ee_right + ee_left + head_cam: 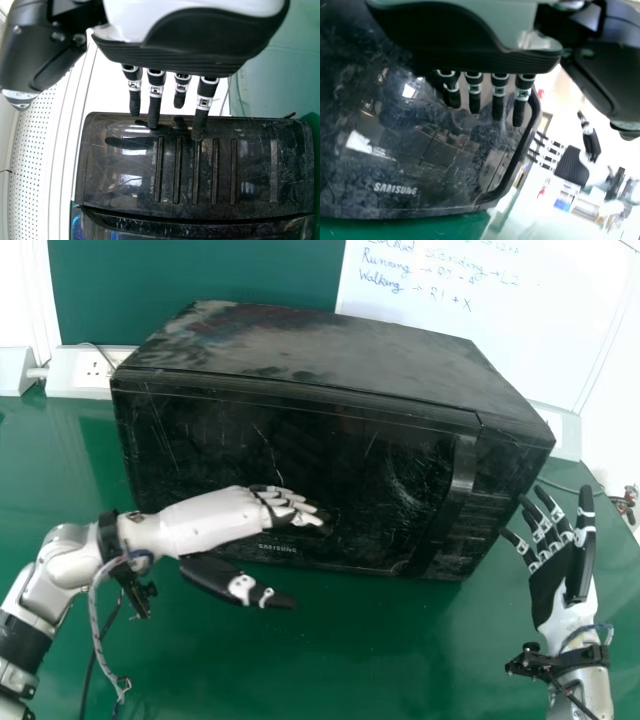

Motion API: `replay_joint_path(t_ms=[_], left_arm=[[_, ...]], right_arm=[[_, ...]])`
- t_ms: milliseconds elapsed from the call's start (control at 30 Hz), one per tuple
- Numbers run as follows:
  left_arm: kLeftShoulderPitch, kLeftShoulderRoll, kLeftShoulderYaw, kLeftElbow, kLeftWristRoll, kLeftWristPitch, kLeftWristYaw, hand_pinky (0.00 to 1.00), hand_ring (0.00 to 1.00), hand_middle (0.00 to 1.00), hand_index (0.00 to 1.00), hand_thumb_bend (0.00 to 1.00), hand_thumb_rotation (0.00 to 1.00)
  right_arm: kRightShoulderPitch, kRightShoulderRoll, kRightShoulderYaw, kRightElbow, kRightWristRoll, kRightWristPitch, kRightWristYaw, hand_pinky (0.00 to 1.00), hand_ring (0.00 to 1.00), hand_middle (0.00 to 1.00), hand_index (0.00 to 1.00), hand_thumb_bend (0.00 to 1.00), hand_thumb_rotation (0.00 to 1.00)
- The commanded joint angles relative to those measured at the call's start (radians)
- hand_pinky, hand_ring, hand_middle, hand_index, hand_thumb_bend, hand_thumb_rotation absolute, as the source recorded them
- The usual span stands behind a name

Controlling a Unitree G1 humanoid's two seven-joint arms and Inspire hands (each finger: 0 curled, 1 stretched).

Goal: Put biscuit inside oven

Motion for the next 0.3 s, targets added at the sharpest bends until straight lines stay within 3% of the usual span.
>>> replay_joint_path(t_ms=[0, 167, 267], left_arm=[[-0.028, -0.001, -0.021, 0.023, 0.047, -0.003, 0.01, 0.7, 0.8, 0.84, 0.81, 0.99, 1.0], [-0.051, 0.004, -0.035, 0.029, 0.104, 0.07, 0.004, 0.7, 0.81, 0.85, 0.82, 0.98, 1.0], [-0.05, 0.006, -0.032, 0.031, 0.136, 0.067, 0.028, 0.69, 0.8, 0.84, 0.81, 0.99, 1.0]], right_arm=[[0.012, 0.005, -0.001, -0.003, 0.003, 0.003, 0.0, 0.74, 0.84, 0.91, 0.96, 1.0, 0.6], [0.016, 0.007, 0.0, 0.0, 0.005, -0.003, 0.007, 0.73, 0.83, 0.92, 0.98, 1.0, 0.6], [0.015, 0.008, 0.0, 0.002, 0.004, 0.0, 0.005, 0.72, 0.82, 0.92, 0.99, 1.0, 0.6]])
